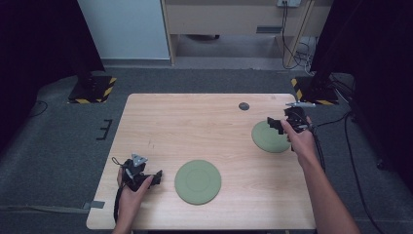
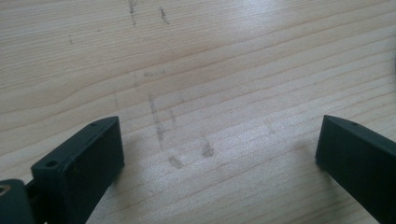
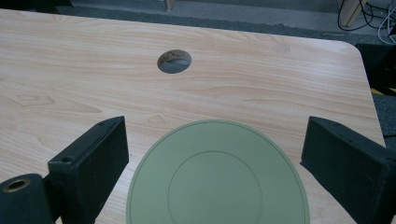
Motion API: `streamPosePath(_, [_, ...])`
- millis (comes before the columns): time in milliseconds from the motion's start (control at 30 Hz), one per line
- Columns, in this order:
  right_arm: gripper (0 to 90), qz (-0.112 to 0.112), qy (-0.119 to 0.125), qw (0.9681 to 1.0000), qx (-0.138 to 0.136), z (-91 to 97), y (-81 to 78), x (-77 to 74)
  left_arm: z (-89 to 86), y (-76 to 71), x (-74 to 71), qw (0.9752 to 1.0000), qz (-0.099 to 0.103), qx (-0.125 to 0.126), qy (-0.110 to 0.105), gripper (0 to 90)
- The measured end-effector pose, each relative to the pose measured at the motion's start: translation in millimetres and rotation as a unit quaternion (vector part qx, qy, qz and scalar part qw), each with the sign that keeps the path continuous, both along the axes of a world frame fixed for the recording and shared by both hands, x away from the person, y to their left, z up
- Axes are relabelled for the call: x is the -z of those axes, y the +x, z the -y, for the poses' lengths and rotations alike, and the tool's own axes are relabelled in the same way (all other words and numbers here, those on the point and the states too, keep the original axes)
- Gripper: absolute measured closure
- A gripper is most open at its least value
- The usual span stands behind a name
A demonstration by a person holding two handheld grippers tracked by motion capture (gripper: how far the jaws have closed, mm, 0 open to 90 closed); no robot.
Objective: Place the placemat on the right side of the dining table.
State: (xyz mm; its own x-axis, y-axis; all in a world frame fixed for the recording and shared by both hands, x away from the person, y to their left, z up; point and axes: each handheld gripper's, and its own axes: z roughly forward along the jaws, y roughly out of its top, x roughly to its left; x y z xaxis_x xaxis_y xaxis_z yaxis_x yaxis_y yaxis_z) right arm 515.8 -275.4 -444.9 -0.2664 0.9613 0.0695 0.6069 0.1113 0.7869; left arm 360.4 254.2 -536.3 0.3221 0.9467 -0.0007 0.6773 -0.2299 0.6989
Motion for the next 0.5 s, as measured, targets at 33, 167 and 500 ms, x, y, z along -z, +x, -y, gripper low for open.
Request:
streamPosePath(33, [7.4, 0.002, 0.002, 1.0, -0.002, -0.6, -1.8, -1.2, 0.0, 0.0, 0.0, 1.0, 0.0, 0.0, 0.0, 0.2])
streamPosePath(167, [7.3, 0.004, 0.003, 1.0, -0.006, -1.6, -4.0, -2.8, 0.0, 0.0, 0.0, 1.0, 0.0, 0.0, 0.0, 0.2])
streamPosePath(500, [7.3, 0.006, 0.004, 0.9995, -0.03, -14.3, -16.3, 1.7, 0.0, -0.7, 0.1, 1.0, 0.001, -0.001, 0.0, 0.2])
